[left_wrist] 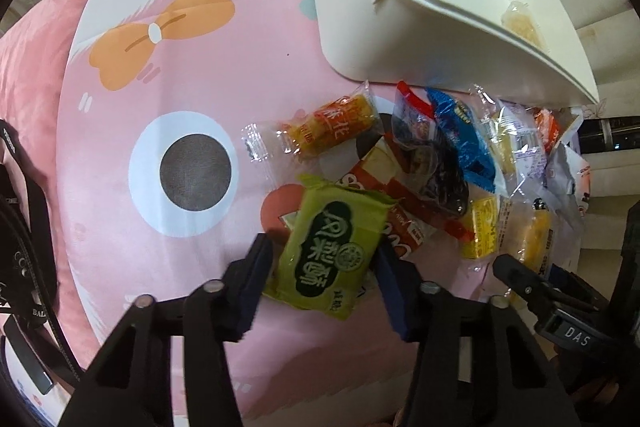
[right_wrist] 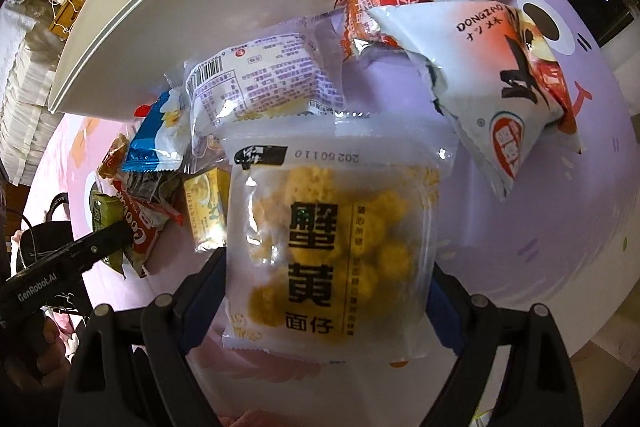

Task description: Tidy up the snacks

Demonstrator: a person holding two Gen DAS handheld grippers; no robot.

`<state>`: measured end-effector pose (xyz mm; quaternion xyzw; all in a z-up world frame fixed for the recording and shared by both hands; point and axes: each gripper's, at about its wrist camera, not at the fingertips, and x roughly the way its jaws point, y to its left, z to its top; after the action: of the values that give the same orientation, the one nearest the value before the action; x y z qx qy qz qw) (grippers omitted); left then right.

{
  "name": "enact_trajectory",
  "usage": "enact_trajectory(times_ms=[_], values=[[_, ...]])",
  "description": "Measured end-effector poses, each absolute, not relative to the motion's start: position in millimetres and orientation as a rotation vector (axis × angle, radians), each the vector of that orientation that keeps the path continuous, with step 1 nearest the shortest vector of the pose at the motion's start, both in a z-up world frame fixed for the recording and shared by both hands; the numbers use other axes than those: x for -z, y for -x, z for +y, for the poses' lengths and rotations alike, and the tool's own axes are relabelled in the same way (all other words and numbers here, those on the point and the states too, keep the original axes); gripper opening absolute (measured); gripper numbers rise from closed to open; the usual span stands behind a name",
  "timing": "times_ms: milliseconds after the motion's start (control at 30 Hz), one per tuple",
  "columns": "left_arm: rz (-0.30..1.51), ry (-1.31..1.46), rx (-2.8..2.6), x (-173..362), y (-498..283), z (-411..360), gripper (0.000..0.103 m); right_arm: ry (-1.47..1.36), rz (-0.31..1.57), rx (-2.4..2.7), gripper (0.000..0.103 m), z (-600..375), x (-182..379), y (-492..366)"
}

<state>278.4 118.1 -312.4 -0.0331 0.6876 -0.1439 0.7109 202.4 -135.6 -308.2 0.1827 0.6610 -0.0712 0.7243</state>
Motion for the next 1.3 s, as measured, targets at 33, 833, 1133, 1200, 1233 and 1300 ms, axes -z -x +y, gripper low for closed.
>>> enact_trajectory(times_ms=[33, 833, 1133, 1200, 1233, 1300], values=[[1.521, 0.075, 0.324, 312.6, -278.0, 118.2, 0.041, -0.404, 1.458, 0.157, 0.089, -135.1, 308.3, -202.5], [1.386, 0.08, 0.407, 253.7, -236.4, 159.8, 0.036, -0.405, 1.393, 0.186, 0.08, -102.7, 275.7, -160.5], [1.343, 0.067, 0.447, 232.3, -198.6, 188.6, 0.036, -0.421, 1.314, 0.192, 0.08, -79.5, 254.3, -116.5], [1.34, 0.063, 0.458, 229.4, -191.0, 193.8, 0.036, -0.421, 1.297, 0.19, 0.08, -72.3, 248.7, -110.1], [1.338, 0.063, 0.464, 228.5, -187.3, 194.9, 0.036, -0.421, 1.29, 0.19, 0.08, -68.6, 245.9, -107.0], [1.331, 0.063, 0.474, 225.1, -181.5, 197.5, 0.036, -0.42, 1.274, 0.19, 0.08, -65.1, 241.4, -98.8]])
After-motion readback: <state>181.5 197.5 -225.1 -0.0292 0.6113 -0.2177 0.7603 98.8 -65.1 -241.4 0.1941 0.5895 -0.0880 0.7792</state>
